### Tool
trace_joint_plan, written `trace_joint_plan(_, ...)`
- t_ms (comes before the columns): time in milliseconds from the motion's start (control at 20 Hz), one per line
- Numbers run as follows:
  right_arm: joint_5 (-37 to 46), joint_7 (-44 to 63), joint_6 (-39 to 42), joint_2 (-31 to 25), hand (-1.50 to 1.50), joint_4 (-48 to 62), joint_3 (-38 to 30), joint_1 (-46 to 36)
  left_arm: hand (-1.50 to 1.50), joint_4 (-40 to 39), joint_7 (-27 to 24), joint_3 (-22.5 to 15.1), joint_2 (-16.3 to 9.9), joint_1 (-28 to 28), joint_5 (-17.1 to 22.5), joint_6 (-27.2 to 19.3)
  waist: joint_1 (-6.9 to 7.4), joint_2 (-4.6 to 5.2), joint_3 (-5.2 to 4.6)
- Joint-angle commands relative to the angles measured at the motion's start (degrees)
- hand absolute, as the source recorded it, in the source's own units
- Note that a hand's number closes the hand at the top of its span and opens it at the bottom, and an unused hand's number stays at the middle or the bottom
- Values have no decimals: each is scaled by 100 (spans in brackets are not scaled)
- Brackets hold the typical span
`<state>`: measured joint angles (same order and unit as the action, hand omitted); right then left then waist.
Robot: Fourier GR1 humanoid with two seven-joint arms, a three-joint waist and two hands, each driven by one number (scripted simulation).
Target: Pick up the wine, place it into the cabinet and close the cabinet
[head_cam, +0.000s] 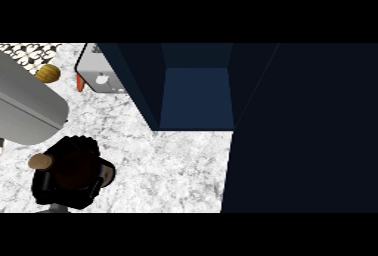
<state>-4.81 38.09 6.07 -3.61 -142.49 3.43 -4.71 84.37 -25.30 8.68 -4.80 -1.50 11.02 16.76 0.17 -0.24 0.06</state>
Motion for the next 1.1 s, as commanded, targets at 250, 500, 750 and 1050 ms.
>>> trace_joint_plan(250, -278, 345, -104, 66, -150, -753, 156, 140, 150, 1739, 1757, -655, 304, 154, -37, -652, -28, 7, -4)
trace_joint_plan(500, -284, -78, 0, 156, -150, -495, 209, 366, 150, 1934, 2289, -1637, 475, 508, -185, -1532, -67, 13, -2)
trace_joint_plan(750, -519, 136, -18, 74, -150, -627, -42, 284, 150, 2315, 2662, -2250, 478, 803, -195, -2147, -64, 11, -3)
trace_joint_plan(1050, -293, 55, 20, 68, -150, -301, 21, 45, 150, 2169, 2972, -2979, 479, 1472, -156, -3247, -48, 18, -4)
